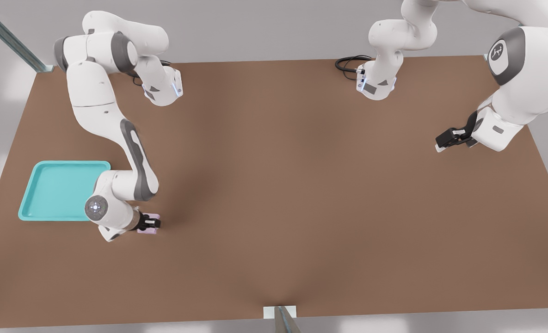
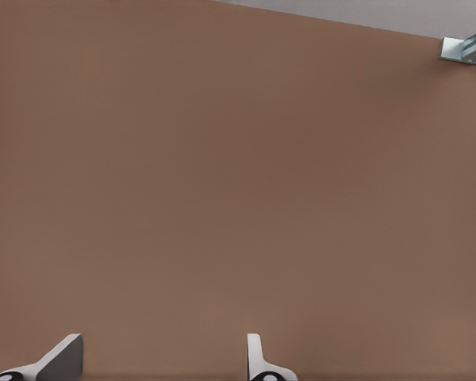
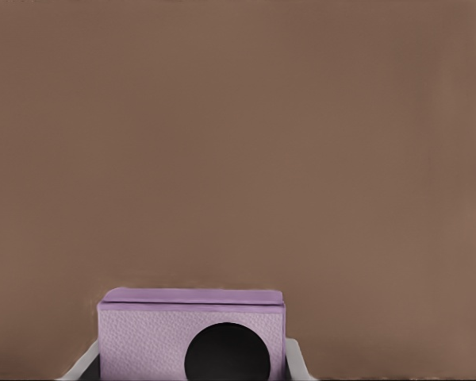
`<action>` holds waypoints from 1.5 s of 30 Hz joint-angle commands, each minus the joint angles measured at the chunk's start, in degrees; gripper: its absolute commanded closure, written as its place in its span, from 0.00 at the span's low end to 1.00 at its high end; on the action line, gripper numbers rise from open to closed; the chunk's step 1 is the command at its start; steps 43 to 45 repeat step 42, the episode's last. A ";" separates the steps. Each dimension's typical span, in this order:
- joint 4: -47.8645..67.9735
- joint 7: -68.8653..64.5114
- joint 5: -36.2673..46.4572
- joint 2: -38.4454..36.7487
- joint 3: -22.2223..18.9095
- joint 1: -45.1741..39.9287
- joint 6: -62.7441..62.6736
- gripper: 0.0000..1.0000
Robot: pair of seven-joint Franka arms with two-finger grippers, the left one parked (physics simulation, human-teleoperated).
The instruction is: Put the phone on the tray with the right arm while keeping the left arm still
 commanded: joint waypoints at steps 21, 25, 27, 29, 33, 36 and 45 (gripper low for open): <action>-10.16 -39.57 -3.67 -4.67 -2.58 -25.12 4.49 0.00; -8.75 -37.47 -3.05 -8.00 -1.62 -24.32 2.39 0.00; -1.29 -28.25 -2.44 -15.99 0.76 -19.50 -9.47 0.00; 3.19 -15.85 -4.90 -24.97 -13.03 1.15 -19.22 0.00; 9.96 -2.93 -6.22 -28.06 -4.78 3.62 -30.67 0.00; 11.81 -1.43 -6.30 -28.58 -4.07 5.90 -37.60 0.00; 20.17 -1.60 -6.48 -23.04 -3.90 4.77 -42.62 0.00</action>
